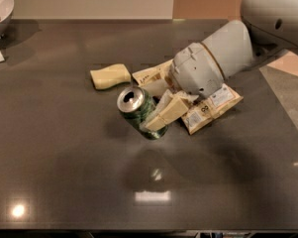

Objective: Place green can upright

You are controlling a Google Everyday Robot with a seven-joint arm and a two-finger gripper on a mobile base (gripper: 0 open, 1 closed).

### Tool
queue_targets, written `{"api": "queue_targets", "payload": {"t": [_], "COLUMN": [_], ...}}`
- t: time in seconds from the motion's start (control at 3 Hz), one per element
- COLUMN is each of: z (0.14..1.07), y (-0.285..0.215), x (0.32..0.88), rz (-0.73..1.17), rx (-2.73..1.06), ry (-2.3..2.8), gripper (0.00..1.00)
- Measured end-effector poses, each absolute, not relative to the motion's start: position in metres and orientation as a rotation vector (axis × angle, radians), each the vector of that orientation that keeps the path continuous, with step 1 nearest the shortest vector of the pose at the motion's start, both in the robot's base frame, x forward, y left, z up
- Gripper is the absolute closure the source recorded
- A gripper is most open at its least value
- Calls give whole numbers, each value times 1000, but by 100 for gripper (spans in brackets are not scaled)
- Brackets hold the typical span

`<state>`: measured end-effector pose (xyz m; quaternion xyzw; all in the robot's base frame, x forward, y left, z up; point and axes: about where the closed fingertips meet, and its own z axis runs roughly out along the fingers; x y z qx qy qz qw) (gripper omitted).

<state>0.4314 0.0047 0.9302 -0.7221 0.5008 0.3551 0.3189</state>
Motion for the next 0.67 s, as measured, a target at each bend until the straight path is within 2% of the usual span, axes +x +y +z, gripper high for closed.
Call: {"api": "queue_targets", "payload": {"t": [0.67], "z": [920], "y": [12], "x": [417], "rz": [1030], "rx": [-1647], "ry": [1329], "gripper": [100]}}
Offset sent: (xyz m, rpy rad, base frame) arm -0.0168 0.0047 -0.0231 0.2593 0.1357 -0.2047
